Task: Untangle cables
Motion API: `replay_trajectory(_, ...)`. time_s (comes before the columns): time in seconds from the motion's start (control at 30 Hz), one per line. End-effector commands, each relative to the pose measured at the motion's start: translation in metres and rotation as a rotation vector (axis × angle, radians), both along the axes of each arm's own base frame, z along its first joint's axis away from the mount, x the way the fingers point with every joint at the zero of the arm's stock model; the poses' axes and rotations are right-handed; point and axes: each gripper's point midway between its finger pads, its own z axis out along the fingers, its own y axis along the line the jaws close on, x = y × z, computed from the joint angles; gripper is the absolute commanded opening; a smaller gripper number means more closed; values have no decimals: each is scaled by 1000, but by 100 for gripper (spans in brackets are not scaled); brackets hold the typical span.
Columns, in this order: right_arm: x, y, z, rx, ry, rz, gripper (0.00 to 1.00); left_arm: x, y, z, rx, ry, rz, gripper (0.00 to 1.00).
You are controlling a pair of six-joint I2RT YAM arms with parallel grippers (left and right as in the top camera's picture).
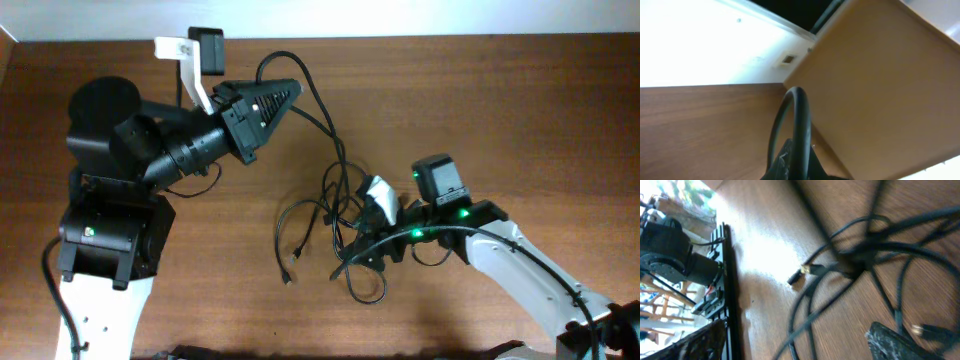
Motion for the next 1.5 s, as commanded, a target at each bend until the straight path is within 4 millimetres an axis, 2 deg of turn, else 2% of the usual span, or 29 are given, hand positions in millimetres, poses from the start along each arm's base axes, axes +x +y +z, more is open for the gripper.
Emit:
replay_trajectory(0.0, 5, 5, -9, -75, 1, -51, 89, 19, 24, -12, 45, 51, 198, 0)
replay_trajectory(0.03, 8, 4, -11, -89, 17, -81, 89, 26, 36, -32, 81, 127, 281, 0)
replay_trajectory(0.07, 15, 1, -16, -121, 5, -113, 88, 28, 37, -39, 77, 168, 288, 0)
replay_trajectory(0.13, 24, -2, -25, -155, -12, -141, 89, 33, 34, -42, -43, 296, 304, 0)
replay_trajectory(0.2, 32, -5, -42, -199, -7, -167, 89, 37, 36, -47, -37, 312, 318, 0)
replay_trajectory(0.23, 31, -5, -50, -211, 14, -165, 88, 41, 42, -58, 45, 284, 348, 0)
replay_trajectory(0.27, 30, -6, -57, -222, 37, -165, 88, 43, 49, -71, 120, 285, 379, 0)
replay_trajectory(0.3, 30, -6, -64, -230, 69, -175, 88, 44, 72, -103, 245, 359, 497, 0)
replay_trajectory(0.33, 29, -6, -67, -235, 79, -173, 88, 44, 93, -125, 325, 426, 604, 0)
replay_trajectory(0.37, 29, -6, -68, -236, 79, -173, 88, 40, 117, -148, 424, 499, 720, 8)
replay_trajectory(0.4, 30, -6, -67, -234, 75, -174, 88, 33, 144, -175, 559, 591, 832, 49)
replay_trajectory(0.43, 30, -6, -67, -232, 72, -174, 88, 29, 148, -191, 615, 652, 836, 95)
replay_trajectory(0.53, 31, -6, -67, -233, 77, -178, 87, 23, 148, -230, 726, 795, 787, 99)
replay_trajectory(0.63, 31, -6, -67, -233, 76, -178, 87, 21, 147, -243, 790, 822, 743, 99)
replay_trajectory(0.7, 30, -6, -67, -234, 78, -178, 88, 24, 149, -241, 919, 731, 646, 99)
replay_trajectory(0.73, 30, -6, -67, -234, 80, -178, 88, 24, 161, -239, 1031, 681, 642, 99)
replay_trajectory(0.8, 30, -6, -67, -235, 81, -178, 88, 15, 209, -225, 1248, 666, 849, 99)
replay_trajectory(0.83, 30, -6, -67, -234, 80, -178, 88, 12, 222, -219, 1312, 659, 909, 99)
replay_trajectory(0.87, 30, -6, -67, -235, 81, -178, 100, 9, 233, -212, 1368, 650, 963, 99)
replay_trajectory(0.9, 29, -7, -68, -236, 83, -177, 99, 9, 232, -212, 1365, 649, 962, 99)
replay_trajectory(0.97, 25, -8, -69, -244, 103, -173, 99, 10, 217, -223, 1295, 673, 876, 99)
replay_trajectory(1.07, 23, -9, -71, -250, 181, -222, 99, 12, 137, -250, 982, 730, 477, 99)
replay_trajectory(1.1, 23, -9, -71, -249, 204, -241, 99, 11, 117, -255, 961, 703, 332, 99)
replay_trajectory(1.17, 23, -9, -71, -249, 236, -266, 99, 10, 92, -267, 936, 678, 134, 99)
replay_trajectory(1.2, 32, -20, -80, -312, 289, -401, 99, 8, 68, -278, 876, 669, -31, 99)
replay_trajectory(1.23, 47, -42, -92, -409, 328, -607, 99, 8, 62, -292, 858, 722, -74, 99)
replay_trajectory(1.3, 63, -68, -95, -412, 404, -783, 99, 7, 50, -317, 885, 784, -138, 99)
replay_trajectory(1.33, 72, -84, -94, -381, 447, -847, 99, 6, 39, -326, 902, 789, -175, 99)
replay_trajectory(1.47, 89, -130, -86, -277, 495, -905, 99, -3, -23, -360, 949, 795, -282, 99)
